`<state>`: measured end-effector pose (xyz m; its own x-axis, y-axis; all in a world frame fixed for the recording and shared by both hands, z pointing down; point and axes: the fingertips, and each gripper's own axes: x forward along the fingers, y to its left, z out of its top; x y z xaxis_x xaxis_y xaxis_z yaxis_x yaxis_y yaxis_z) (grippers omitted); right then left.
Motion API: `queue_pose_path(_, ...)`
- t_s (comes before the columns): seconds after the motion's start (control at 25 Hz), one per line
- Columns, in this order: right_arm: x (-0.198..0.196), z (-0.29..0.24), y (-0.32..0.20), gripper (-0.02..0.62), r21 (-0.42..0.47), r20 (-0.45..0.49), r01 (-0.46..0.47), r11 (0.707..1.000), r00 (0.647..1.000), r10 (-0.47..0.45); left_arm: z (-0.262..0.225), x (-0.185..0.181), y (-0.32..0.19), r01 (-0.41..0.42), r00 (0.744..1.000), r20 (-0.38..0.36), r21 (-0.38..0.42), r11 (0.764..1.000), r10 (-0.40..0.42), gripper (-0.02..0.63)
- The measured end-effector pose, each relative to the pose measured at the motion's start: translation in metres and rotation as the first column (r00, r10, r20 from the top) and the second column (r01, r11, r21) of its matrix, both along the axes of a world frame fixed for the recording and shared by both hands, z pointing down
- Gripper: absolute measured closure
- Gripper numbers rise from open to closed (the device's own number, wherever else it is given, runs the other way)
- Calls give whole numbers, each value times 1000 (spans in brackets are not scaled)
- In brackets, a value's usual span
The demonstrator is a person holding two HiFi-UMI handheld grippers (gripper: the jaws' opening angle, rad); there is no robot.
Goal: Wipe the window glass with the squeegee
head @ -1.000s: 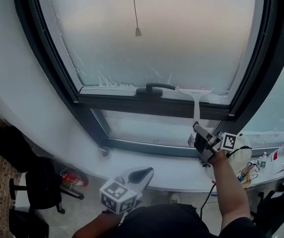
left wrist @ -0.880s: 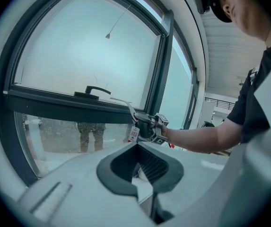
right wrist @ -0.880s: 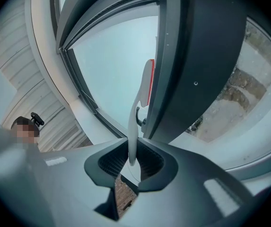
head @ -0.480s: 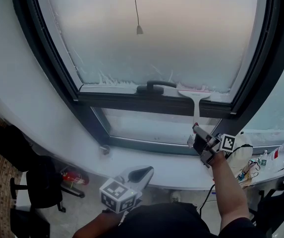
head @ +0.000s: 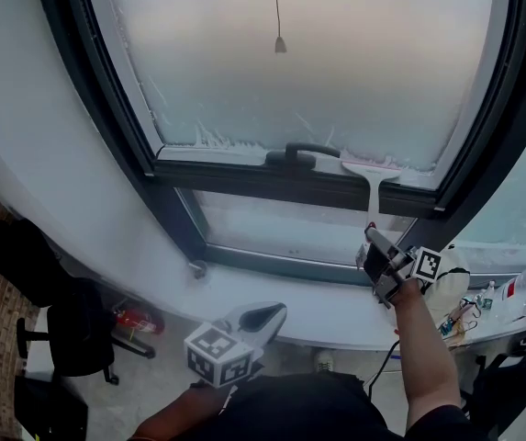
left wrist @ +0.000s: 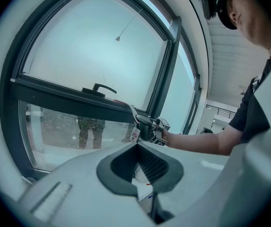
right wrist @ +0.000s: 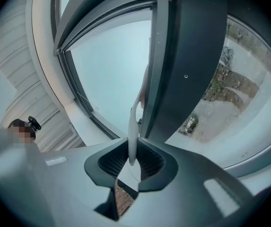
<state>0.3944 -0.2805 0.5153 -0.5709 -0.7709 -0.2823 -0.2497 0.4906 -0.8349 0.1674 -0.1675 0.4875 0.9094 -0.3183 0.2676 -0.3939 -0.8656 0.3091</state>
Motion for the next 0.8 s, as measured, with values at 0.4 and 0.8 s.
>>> queue_pose_path(0.4,0,-19,16,514,13,-42,-153,988,987,153,-1,-40,5,28,999,-17,19,999,-28,606)
queue_pose_path(0.8,-47,-43,101,511,66,-51,-321,945,945,324,13,-81,19,9,1000,0,-11,1000,-9,606)
